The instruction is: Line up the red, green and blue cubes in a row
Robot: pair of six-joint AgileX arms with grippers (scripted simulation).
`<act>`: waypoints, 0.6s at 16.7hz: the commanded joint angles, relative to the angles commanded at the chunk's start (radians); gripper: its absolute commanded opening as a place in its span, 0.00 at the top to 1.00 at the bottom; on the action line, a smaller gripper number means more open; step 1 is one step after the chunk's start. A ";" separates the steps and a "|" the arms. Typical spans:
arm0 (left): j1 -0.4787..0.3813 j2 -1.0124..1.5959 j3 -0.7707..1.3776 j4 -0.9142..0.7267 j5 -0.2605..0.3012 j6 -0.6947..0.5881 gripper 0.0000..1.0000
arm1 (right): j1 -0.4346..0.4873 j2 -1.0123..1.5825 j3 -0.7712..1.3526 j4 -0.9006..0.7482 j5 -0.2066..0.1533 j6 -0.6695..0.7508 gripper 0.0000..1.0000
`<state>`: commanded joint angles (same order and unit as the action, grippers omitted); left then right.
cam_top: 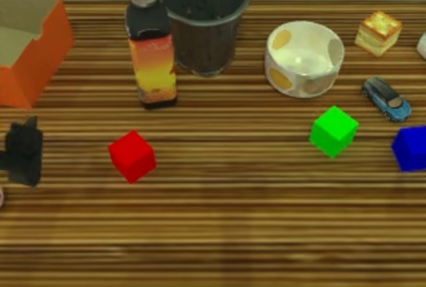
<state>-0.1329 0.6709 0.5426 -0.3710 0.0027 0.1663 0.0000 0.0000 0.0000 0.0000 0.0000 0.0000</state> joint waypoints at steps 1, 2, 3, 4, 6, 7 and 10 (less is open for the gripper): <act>-0.019 0.107 0.074 -0.057 0.001 0.024 0.00 | 0.000 0.000 0.000 0.000 0.000 0.000 0.00; -0.039 0.217 0.149 -0.115 0.002 0.048 0.00 | 0.000 0.000 0.000 0.000 0.000 0.000 0.00; -0.058 0.327 0.225 -0.174 0.003 0.072 0.00 | 0.000 0.000 0.000 0.000 0.000 0.000 0.00; -0.077 0.438 0.299 -0.232 0.003 0.096 0.00 | 0.000 0.000 0.000 0.000 0.000 0.000 0.00; -0.114 0.655 0.446 -0.345 0.005 0.142 0.00 | 0.000 0.000 0.000 0.000 0.000 0.000 0.00; -0.132 0.759 0.517 -0.398 0.005 0.165 0.00 | 0.000 0.000 0.000 0.000 0.000 0.000 0.00; -0.179 1.038 0.715 -0.538 0.005 0.225 0.00 | 0.000 0.000 0.000 0.000 0.000 0.000 0.00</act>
<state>-0.3123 1.7084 1.2577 -0.9087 0.0075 0.3918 0.0000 0.0000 0.0000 0.0000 0.0000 0.0000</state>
